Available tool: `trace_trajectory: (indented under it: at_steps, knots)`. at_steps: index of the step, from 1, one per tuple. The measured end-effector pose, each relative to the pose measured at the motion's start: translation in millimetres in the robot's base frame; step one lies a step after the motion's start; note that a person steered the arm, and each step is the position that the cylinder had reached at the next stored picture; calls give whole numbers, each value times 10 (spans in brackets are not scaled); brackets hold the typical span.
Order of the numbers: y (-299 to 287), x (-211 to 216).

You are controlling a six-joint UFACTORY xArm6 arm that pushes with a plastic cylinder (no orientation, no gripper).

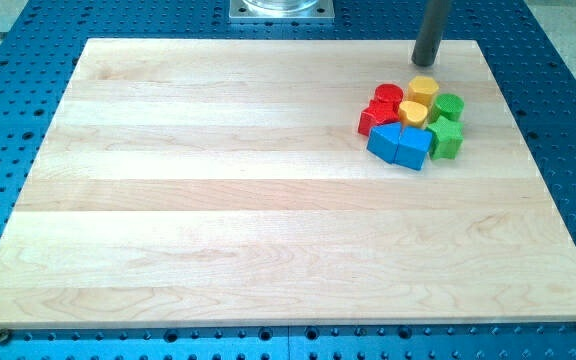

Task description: Move the hexagon bottom right side corner of the board

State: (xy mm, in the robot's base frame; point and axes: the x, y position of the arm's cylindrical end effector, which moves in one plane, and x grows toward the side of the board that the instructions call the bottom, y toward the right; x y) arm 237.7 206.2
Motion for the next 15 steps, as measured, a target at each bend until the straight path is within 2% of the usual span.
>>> trace_trajectory:
  at_steps: [1,3,4,7,9,12,14,15]
  knots:
    - [0,6]
    - [-152,363]
    - [-152,363]
    - [-186,1090]
    - [-197,1222]
    - [-714,1376]
    - [-774,1452]
    - [-694,1682]
